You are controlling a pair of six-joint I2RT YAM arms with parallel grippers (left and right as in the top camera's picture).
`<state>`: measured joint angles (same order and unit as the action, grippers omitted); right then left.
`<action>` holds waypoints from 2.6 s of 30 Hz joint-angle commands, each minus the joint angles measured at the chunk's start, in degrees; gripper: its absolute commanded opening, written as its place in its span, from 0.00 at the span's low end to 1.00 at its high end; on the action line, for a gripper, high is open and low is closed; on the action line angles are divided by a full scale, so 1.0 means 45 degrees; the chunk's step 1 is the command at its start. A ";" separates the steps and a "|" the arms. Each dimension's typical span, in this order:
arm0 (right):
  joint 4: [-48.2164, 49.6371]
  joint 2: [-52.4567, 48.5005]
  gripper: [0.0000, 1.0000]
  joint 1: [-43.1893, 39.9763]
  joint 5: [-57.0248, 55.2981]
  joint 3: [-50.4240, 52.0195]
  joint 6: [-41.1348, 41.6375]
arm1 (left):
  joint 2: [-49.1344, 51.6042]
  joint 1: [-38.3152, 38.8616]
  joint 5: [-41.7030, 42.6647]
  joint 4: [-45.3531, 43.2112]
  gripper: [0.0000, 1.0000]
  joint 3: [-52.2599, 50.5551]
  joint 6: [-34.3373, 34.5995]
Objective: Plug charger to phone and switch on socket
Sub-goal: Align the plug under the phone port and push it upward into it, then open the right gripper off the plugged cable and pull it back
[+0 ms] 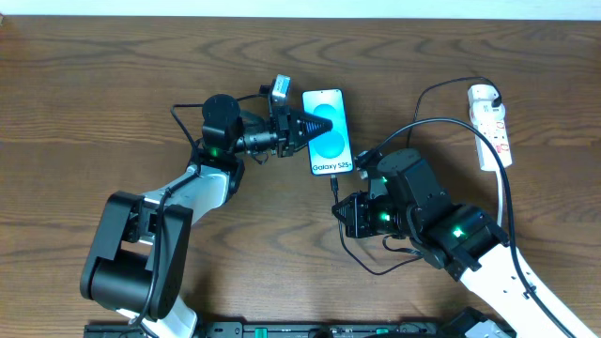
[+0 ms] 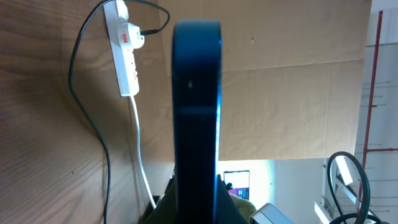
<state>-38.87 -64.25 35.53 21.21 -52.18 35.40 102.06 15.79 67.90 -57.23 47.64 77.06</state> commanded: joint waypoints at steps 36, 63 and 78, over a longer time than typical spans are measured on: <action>0.2798 -0.0665 0.01 -0.0044 -0.2633 -0.0301 -0.0928 | -0.0180 0.0029 0.1491 -0.0374 0.07 0.0345 -0.0597; 0.5503 -0.1190 0.07 -0.1151 -0.2623 -0.0311 -0.0680 | -0.0180 0.0296 0.2263 -0.0661 0.07 -0.0155 -0.0743; 0.1651 0.1962 0.52 -0.1151 -0.2263 -0.0311 -0.1982 | -0.0180 0.0282 -0.0272 -0.1010 0.07 -0.0155 -0.4537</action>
<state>-29.98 -61.78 30.63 12.12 -52.27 30.41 102.06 17.10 70.87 -59.83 46.98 65.87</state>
